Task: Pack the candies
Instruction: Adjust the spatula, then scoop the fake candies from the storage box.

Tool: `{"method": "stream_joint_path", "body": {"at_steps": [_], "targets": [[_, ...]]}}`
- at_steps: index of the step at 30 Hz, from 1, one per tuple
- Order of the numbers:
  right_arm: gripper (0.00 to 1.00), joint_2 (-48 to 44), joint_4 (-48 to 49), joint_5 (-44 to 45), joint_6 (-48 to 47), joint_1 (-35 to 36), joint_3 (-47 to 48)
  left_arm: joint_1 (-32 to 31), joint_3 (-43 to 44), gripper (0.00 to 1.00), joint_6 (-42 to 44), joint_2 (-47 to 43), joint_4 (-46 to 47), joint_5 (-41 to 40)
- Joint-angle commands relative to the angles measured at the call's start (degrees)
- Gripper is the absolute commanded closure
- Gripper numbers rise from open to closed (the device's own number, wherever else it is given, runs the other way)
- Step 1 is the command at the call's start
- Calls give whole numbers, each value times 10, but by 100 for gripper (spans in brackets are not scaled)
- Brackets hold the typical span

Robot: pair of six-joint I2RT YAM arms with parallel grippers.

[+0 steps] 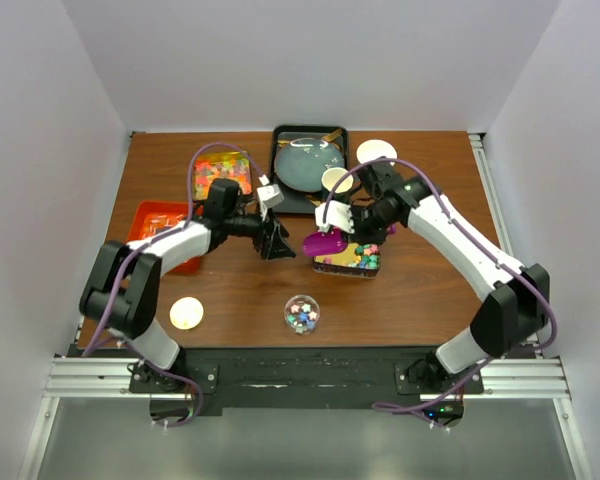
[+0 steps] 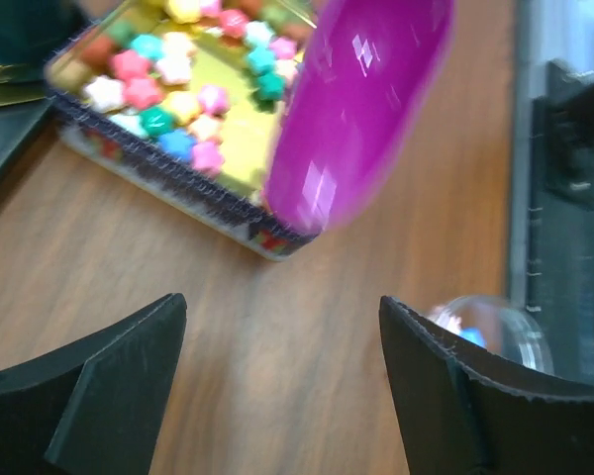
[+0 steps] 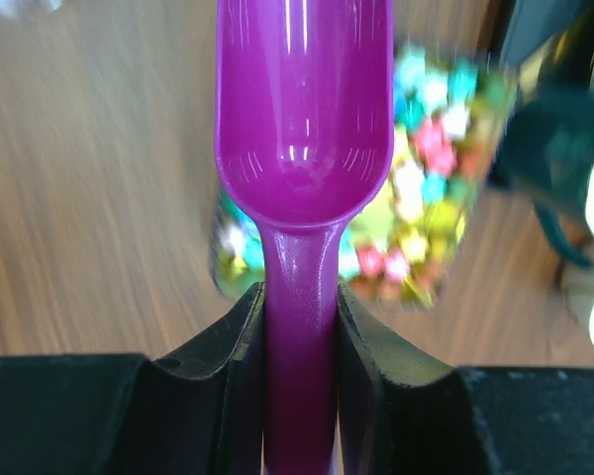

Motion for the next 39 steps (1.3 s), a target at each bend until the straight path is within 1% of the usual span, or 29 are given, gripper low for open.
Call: {"method": "stream_joint_path", "body": {"at_steps": [1,2,3,5,6,9,12,16,19,25,29,34,39], "targets": [[100,54,-80,103,-74,-29,75,-32,-104,18,-7,-53,174,-139],[100,62,-82,112,-75,-31,94,-43,-119,19,-5,-57,195,-181],[100,69,-83,133,-75,-34,102,-60,-133,20,-1,-58,235,-197],[100,91,-102,146,-71,-35,129,-76,-165,22,0,-52,278,-241],[100,99,-109,158,-64,-35,138,-90,-178,22,0,-47,318,-259],[100,130,-147,181,-19,-36,169,-109,-199,23,10,-32,386,-294],[100,121,-160,192,17,-36,155,-117,-205,23,18,-12,420,-297],[100,100,-168,228,64,-35,113,-121,-210,23,6,8,456,-303],[100,98,-171,242,97,-37,103,-129,-213,23,4,26,483,-298],[100,138,-187,269,152,-37,141,-150,-209,23,-3,62,511,-290],[100,161,-194,289,164,-36,162,-160,-204,23,-9,77,517,-292],[100,197,-200,275,184,-34,185,-162,-208,23,-19,93,531,-294],[100,210,-196,269,194,-16,189,-162,-221,23,-35,111,561,-295]]}}
